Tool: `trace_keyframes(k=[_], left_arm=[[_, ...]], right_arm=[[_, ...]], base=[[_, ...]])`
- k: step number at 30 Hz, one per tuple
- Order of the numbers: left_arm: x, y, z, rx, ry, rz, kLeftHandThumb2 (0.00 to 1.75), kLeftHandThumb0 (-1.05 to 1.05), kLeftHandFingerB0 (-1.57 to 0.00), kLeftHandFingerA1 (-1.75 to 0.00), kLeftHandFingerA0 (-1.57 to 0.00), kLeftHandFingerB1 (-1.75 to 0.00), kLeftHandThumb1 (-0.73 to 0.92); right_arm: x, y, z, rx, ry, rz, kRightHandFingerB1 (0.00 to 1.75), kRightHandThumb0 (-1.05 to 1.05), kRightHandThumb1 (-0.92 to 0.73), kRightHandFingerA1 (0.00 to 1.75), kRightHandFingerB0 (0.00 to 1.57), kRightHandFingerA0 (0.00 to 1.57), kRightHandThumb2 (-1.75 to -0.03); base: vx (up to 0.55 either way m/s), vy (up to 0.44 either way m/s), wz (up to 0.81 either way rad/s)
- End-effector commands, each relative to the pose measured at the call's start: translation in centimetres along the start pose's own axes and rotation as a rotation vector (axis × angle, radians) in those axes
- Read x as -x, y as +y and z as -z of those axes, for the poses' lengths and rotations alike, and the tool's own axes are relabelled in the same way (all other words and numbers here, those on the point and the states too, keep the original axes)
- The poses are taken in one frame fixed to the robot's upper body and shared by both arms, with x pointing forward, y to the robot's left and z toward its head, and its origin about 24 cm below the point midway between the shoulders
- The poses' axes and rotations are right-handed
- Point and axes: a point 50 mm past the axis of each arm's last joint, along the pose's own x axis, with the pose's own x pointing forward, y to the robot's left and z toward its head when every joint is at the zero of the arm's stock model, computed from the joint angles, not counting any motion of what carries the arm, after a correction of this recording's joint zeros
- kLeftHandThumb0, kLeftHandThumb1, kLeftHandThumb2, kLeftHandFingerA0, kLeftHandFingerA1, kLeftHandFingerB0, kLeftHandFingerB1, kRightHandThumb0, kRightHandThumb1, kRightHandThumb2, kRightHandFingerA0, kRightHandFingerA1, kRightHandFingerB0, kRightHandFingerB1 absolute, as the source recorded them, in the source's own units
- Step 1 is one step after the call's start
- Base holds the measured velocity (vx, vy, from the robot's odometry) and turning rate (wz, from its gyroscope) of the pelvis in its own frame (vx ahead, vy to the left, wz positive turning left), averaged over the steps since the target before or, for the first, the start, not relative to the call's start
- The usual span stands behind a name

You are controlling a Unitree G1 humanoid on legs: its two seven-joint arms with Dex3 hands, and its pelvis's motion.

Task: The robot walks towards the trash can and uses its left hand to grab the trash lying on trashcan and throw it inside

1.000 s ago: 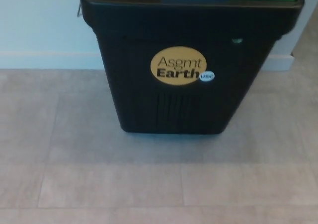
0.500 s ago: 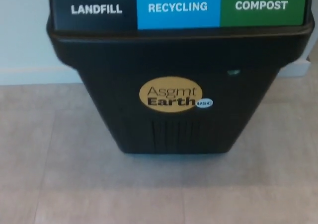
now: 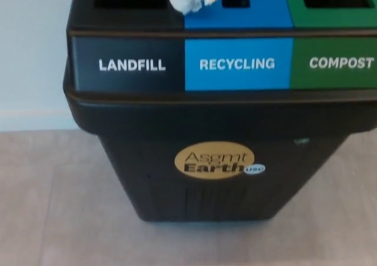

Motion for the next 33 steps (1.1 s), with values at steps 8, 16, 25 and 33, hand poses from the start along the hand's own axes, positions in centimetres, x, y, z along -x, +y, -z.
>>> trace_keyframes(k=[8,16,25,33], left_arm=[[0.0,0.4,0.1,0.009,-0.007,-0.020,0.76,-0.04,-0.40,-0.63,-0.35,-0.62,0.27],[-0.1,0.5,-0.4,-0.033,-0.034,-0.006,0.74,-0.07,-0.40,-0.63,-0.37,-0.62,0.25],[-0.2,0.6,-0.5,-0.080,-0.023,-0.017,0.53,-0.11,-0.47,-0.57,-0.46,-0.52,0.42],[-0.3,0.9,-0.7,-0.063,-0.042,-0.023,0.75,-0.01,-0.37,-0.64,-0.39,-0.61,0.27]], right_arm=[[0.0,-1.0,0.1,0.000,0.006,0.022,0.35,-0.59,-0.58,0.45,0.23,0.15,-0.57],[0.0,-1.7,-0.2,0.000,-0.016,0.039,0.34,-0.58,-0.59,0.47,0.23,0.15,-0.58],[0.1,-1.8,-0.2,0.010,-0.018,0.032,0.34,-0.58,-0.60,0.46,0.22,0.15,-0.58],[0.1,-1.7,-0.2,0.007,-0.027,0.049,0.34,-0.58,-0.59,0.47,0.23,0.16,-0.58]], base=[[0.22,-0.176,-0.06],[0.12,0.054,-0.07],[0.18,0.137,-0.07],[0.03,-0.097,0.03]])
